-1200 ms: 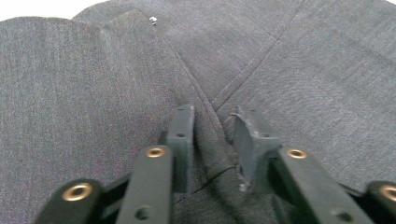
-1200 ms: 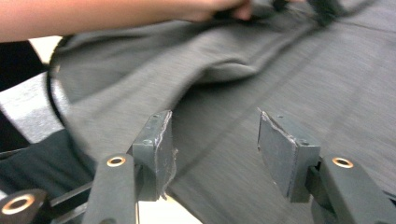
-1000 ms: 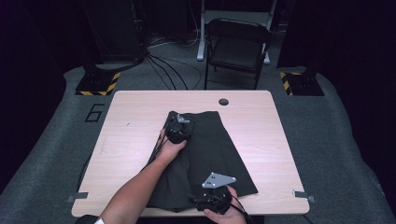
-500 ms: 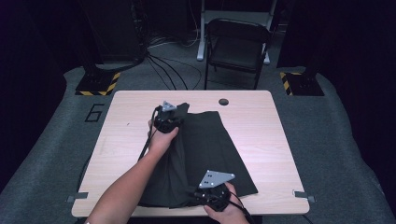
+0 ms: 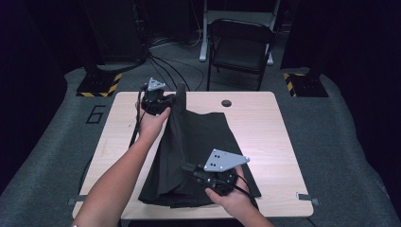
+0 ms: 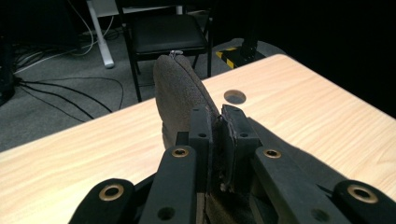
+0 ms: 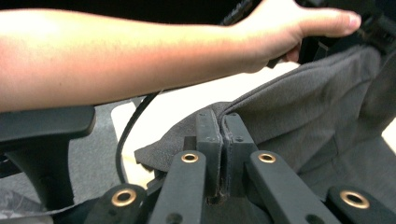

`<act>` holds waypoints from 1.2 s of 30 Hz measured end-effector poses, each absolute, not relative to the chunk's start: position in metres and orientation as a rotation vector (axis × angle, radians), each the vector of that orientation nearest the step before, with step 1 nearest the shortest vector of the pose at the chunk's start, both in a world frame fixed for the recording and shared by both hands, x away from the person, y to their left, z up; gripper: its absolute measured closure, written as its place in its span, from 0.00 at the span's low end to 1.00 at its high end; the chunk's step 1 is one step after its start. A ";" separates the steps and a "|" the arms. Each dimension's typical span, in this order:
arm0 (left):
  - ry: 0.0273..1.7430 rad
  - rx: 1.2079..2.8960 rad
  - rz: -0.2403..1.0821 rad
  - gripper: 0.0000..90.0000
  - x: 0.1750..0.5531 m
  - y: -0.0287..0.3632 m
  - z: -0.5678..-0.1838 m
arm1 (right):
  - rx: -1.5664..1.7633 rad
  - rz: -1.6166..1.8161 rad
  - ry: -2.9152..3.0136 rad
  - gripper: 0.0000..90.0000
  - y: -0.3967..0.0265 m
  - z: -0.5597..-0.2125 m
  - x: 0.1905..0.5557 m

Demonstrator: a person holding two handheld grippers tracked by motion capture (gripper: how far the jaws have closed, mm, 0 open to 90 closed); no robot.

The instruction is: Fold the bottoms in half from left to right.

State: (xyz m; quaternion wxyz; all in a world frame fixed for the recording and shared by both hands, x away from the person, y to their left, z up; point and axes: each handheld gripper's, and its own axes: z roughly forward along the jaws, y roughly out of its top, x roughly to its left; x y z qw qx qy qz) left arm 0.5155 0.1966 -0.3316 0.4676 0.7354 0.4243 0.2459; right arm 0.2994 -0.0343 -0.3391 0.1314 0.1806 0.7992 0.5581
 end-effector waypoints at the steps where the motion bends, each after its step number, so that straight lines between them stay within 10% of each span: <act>1: 1.046 1.798 0.602 0.92 0.516 0.195 -0.327 | 0.521 1.625 2.313 0.97 -0.034 -0.334 0.300; 16: 1.023 1.860 0.575 0.92 0.534 0.135 -0.315 | 0.572 1.646 2.189 0.97 -0.070 -0.301 0.302; 36: 0.978 1.984 0.506 0.92 0.554 0.032 -0.384 | 0.919 1.531 2.116 0.97 -0.148 -0.370 0.286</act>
